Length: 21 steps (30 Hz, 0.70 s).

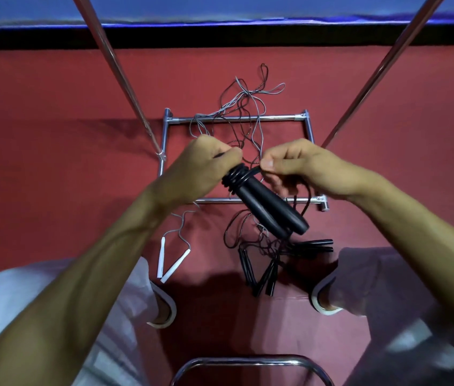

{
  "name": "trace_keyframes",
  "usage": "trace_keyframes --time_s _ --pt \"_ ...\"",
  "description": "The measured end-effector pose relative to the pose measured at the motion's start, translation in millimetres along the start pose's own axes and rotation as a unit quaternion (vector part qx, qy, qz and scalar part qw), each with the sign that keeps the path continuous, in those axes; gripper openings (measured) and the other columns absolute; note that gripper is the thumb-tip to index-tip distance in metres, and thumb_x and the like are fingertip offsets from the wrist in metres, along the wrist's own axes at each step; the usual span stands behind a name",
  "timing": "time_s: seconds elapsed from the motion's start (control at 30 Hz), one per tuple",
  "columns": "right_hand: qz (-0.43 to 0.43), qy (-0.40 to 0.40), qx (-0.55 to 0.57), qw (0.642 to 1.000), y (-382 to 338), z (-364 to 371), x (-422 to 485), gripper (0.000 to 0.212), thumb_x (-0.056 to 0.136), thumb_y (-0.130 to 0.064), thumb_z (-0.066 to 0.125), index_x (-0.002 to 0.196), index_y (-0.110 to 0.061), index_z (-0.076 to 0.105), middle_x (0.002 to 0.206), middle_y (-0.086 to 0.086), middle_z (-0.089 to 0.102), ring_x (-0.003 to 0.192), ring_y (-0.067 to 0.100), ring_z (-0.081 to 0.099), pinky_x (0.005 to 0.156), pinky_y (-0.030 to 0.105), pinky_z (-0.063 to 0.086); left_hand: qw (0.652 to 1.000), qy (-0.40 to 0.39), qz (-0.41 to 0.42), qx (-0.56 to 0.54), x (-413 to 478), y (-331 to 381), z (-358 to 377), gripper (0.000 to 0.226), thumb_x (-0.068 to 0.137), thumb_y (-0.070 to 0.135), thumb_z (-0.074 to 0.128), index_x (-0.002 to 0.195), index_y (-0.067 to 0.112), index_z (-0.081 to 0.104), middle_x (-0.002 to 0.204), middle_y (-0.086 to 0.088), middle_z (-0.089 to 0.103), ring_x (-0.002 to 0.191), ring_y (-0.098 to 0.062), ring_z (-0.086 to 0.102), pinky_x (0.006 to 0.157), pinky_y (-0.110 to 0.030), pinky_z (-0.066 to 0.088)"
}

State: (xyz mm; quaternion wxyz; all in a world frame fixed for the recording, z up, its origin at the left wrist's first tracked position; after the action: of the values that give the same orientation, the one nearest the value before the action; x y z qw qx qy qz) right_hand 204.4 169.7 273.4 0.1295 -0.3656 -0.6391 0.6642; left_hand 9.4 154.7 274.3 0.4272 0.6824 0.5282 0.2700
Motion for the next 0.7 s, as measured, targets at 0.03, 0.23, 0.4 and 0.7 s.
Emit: trace_keyframes --time_s 0.03,0.23,0.4,0.7 --pt "0.009 -0.003 0.047 0.999 1.0 5.3 1.2 0.032 0.098 -0.03 0.053 0.074 -0.011 0.05 0.066 0.006 0.044 0.057 0.013 0.041 0.053 0.026 0.033 1.0 0.005 -0.006 -0.026 -1.1 0.0 0.3 0.043 0.098 0.023 0.049 0.057 0.015 0.037 0.05 0.008 0.025 0.045 -0.007 0.022 0.045 -0.024 0.02" --pt "0.116 -0.041 0.284 0.951 3.3 30.9 4.3 0.022 0.098 -0.028 0.048 0.09 -0.008 0.05 0.104 0.032 0.071 0.072 0.036 0.072 0.069 0.038 0.06 0.996 0.072 -0.008 -0.041 -11.7 -6.5 10.1 0.044 0.1 0.03 0.046 0.06 0.014 0.038 0.052 0.009 0.032 0.05 -0.01 0.029 0.05 -0.031 0.025" --pt "0.117 0.018 0.29 0.95 0.9 36.0 10.1 0.036 0.108 -0.021 0.04 0.073 -0.011 0.042 0.098 0.037 0.067 0.072 0.035 0.072 0.069 0.038 0.06 0.994 0.097 0.003 -0.048 -15.5 -9.6 15.4 0.045 0.102 0.032 0.049 0.066 0.005 0.048 0.054 0.006 0.04 0.052 -0.009 0.037 0.054 -0.03 0.032" --pt "0.054 0.11 0.292 0.948 1.9 28.8 16.6 0.039 0.107 -0.013 0.044 0.068 -0.007 0.045 0.094 0.035 0.051 0.073 0.041 0.073 0.06 0.041 0.063 0.995 0.075 -0.046 -0.047 -1.3 -8.3 22.7 0.059 0.107 0.032 0.046 0.053 0.013 0.058 0.046 -0.001 0.056 0.044 -0.008 0.049 0.057 -0.027 0.035"
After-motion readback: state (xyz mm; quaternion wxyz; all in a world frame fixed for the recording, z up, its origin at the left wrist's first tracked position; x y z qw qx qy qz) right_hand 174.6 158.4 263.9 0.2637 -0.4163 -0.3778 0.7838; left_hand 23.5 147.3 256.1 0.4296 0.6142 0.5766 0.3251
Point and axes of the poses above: each hand's wrist, its own x-axis towards the middle knuckle, its own z-axis out of the palm, y = z × x, the point moved 3 cm from there along x, towards the middle knuckle
